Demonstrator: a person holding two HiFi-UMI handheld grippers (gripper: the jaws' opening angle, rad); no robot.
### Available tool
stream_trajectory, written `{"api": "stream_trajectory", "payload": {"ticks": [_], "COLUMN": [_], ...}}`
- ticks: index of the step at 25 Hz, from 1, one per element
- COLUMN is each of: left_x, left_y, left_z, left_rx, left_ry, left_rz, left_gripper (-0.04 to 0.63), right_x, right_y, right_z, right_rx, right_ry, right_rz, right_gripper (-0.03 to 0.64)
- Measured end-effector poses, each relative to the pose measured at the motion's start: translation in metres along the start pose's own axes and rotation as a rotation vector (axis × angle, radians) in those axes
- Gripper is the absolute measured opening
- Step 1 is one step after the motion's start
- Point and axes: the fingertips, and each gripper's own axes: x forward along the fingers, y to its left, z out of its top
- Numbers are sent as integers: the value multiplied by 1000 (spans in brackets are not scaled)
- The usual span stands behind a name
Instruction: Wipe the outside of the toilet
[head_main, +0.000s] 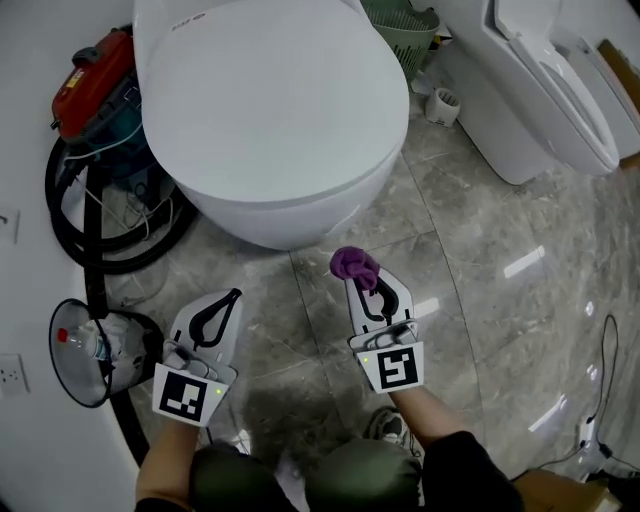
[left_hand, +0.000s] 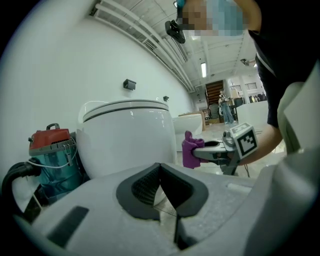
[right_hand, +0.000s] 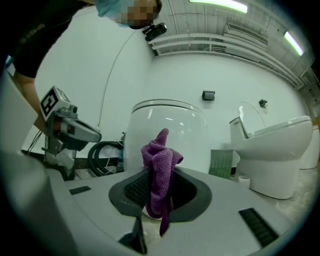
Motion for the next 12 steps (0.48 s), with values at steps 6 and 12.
{"api": "stream_trajectory", "payload": {"ticks": [6, 12], "left_x": [-9, -12], "left_y": [7, 14], "left_z": [1, -1], "left_rx": [-1, -12], "left_ry": [-19, -21], "left_rz": [3, 19], "left_gripper": [3, 3], "right_x": [24, 69], "right_y": [83, 117], "right_z": [-34, -59], "right_rx": [-10, -48], "right_ry": [98, 106], "right_rz": [176, 239], "right_gripper": [78, 78]}}
